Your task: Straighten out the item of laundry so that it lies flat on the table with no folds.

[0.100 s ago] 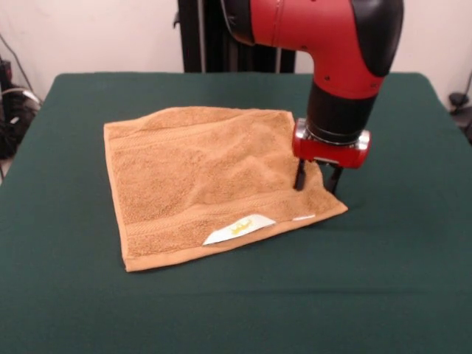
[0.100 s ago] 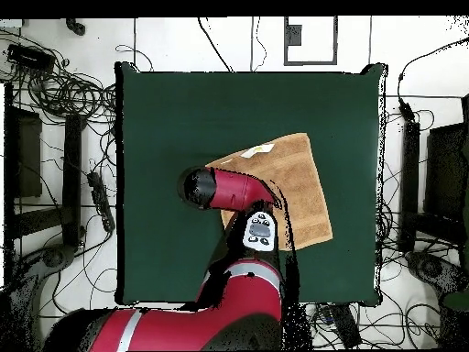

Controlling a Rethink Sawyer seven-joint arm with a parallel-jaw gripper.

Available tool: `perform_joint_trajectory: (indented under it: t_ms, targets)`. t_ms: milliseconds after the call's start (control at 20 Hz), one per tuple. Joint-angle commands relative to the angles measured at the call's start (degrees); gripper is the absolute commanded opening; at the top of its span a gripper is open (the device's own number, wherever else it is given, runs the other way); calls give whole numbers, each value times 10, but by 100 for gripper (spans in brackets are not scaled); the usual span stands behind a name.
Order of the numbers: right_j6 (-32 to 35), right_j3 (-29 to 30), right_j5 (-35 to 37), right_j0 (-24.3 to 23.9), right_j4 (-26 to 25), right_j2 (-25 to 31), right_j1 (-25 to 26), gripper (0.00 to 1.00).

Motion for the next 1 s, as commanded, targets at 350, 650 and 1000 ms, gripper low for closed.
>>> perform_joint_trajectory:
  t_ms: [350,650,1000]
  targets:
    - [155,-81,-153,22,62,55,122,0]
    - [179,-58,-177,40,74,28,114,0]
    - [149,-44,-150,14,81,64,84,0]
